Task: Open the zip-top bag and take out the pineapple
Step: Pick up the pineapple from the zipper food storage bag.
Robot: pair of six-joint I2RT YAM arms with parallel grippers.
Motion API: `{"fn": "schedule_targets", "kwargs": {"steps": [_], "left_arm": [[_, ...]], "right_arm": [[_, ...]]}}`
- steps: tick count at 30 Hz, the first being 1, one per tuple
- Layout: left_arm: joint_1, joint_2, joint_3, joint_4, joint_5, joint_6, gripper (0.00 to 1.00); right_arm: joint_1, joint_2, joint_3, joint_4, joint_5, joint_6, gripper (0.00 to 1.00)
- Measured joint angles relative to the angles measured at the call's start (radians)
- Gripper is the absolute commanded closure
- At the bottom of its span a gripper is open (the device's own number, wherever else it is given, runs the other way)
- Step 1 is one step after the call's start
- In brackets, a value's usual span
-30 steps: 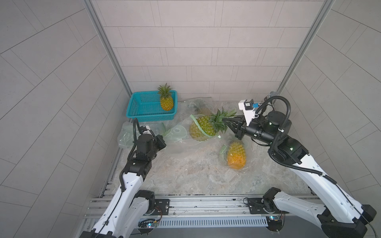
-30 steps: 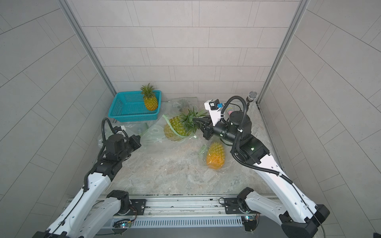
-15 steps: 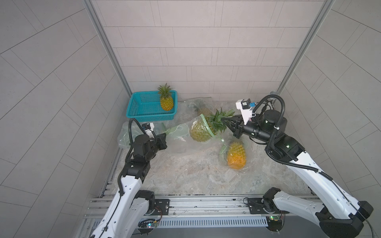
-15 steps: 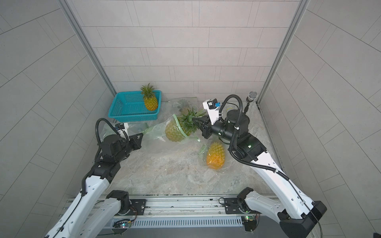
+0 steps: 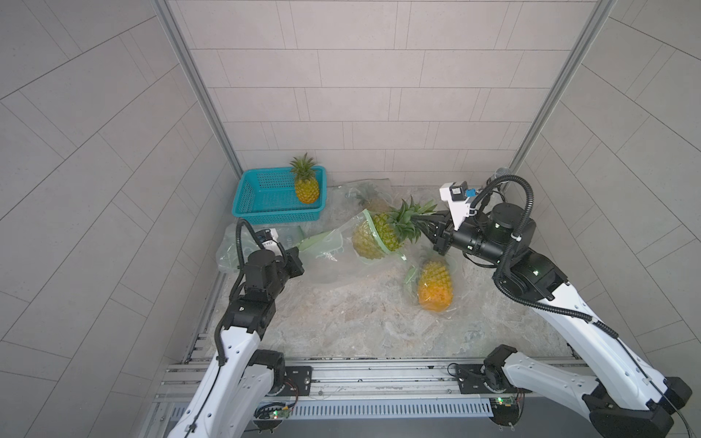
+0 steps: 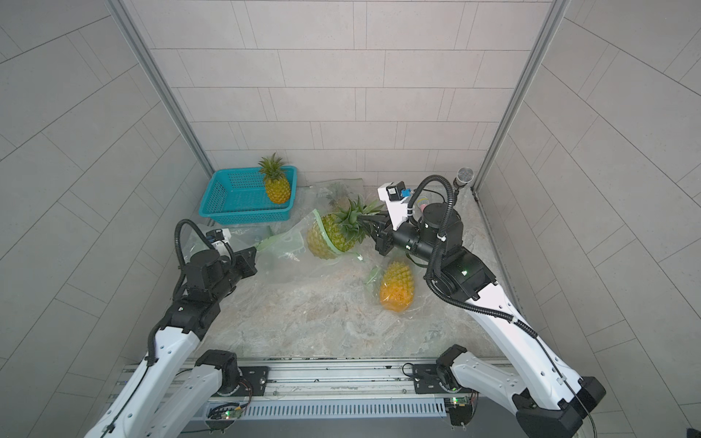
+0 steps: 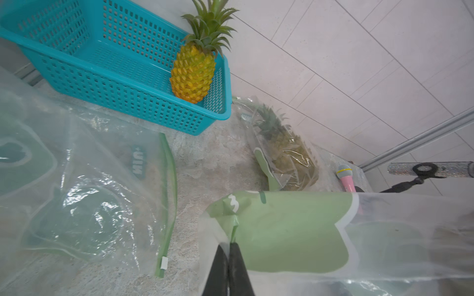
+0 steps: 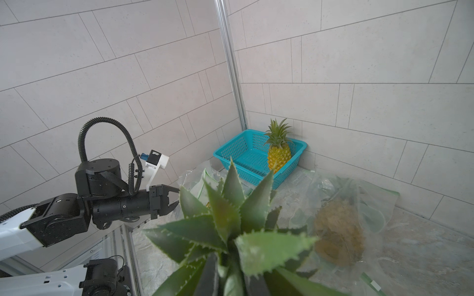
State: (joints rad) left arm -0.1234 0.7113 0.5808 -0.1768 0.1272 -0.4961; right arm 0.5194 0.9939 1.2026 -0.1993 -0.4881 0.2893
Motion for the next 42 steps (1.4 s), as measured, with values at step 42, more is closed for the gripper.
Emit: {"fn": "schedule_targets", "kwargs": {"steps": [42], "left_arm": [[-0.001, 0.041, 0.021, -0.099, -0.138, -0.012, 1.0]], "right_arm": [[-0.01, -0.113, -0.031, -0.007, -0.058, 0.0, 1.0]]}}
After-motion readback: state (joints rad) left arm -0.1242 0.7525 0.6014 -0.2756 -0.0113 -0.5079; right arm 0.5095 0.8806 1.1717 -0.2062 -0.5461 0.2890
